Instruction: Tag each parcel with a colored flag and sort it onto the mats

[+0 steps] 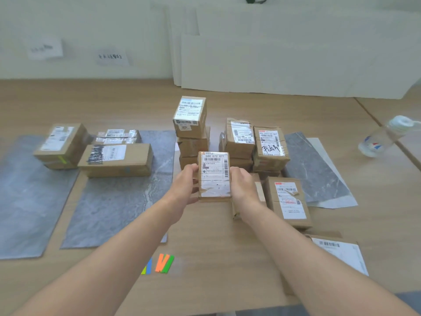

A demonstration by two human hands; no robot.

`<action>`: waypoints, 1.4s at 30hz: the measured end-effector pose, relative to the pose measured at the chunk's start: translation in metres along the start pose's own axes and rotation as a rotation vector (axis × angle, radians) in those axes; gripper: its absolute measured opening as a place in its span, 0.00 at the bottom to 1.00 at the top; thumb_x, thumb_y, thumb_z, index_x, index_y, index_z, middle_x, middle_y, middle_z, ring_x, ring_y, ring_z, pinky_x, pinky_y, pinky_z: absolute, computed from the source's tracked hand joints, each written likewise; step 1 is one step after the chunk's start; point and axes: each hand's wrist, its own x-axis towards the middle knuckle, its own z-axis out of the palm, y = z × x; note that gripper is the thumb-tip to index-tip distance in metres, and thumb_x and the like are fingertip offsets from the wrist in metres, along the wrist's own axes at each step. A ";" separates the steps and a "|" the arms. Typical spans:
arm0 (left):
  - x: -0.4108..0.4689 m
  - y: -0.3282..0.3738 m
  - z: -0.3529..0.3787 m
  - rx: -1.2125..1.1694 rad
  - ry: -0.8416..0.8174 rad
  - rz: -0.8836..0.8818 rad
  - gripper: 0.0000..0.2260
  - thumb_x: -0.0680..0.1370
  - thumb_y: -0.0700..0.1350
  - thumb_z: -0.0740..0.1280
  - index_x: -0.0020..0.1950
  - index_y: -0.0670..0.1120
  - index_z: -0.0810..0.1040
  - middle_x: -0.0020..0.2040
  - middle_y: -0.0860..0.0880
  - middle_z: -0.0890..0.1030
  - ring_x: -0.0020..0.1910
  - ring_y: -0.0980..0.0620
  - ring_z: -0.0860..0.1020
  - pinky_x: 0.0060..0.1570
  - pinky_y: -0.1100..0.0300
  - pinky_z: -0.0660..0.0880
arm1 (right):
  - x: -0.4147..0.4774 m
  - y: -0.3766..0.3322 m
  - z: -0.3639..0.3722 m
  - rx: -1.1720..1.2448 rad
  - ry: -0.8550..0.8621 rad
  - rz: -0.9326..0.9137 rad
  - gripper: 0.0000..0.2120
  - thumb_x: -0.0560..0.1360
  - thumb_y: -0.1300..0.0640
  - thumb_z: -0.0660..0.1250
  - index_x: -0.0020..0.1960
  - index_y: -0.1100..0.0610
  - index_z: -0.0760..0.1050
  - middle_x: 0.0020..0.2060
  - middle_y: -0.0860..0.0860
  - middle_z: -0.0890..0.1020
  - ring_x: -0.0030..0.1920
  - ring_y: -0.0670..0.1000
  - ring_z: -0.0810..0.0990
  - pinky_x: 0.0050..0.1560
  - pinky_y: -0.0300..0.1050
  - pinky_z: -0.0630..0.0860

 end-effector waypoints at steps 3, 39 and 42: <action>-0.003 -0.004 -0.033 -0.010 -0.019 0.001 0.12 0.83 0.54 0.56 0.52 0.55 0.79 0.46 0.51 0.80 0.50 0.50 0.80 0.65 0.45 0.75 | -0.014 -0.003 0.028 0.003 0.027 -0.004 0.17 0.77 0.46 0.56 0.47 0.55 0.78 0.46 0.51 0.84 0.45 0.51 0.80 0.48 0.50 0.76; -0.073 -0.147 -0.343 -0.049 0.085 -0.117 0.13 0.83 0.55 0.55 0.52 0.56 0.79 0.43 0.50 0.83 0.48 0.48 0.82 0.63 0.46 0.76 | -0.183 0.072 0.308 -0.015 -0.215 0.144 0.27 0.66 0.41 0.56 0.50 0.60 0.79 0.49 0.60 0.85 0.50 0.65 0.84 0.56 0.66 0.79; -0.066 -0.159 -0.357 -0.041 0.069 -0.137 0.14 0.83 0.55 0.55 0.53 0.55 0.79 0.43 0.50 0.82 0.47 0.49 0.82 0.62 0.46 0.76 | -0.193 0.081 0.323 0.000 -0.194 0.188 0.25 0.68 0.41 0.57 0.52 0.57 0.79 0.50 0.57 0.85 0.54 0.63 0.83 0.58 0.64 0.78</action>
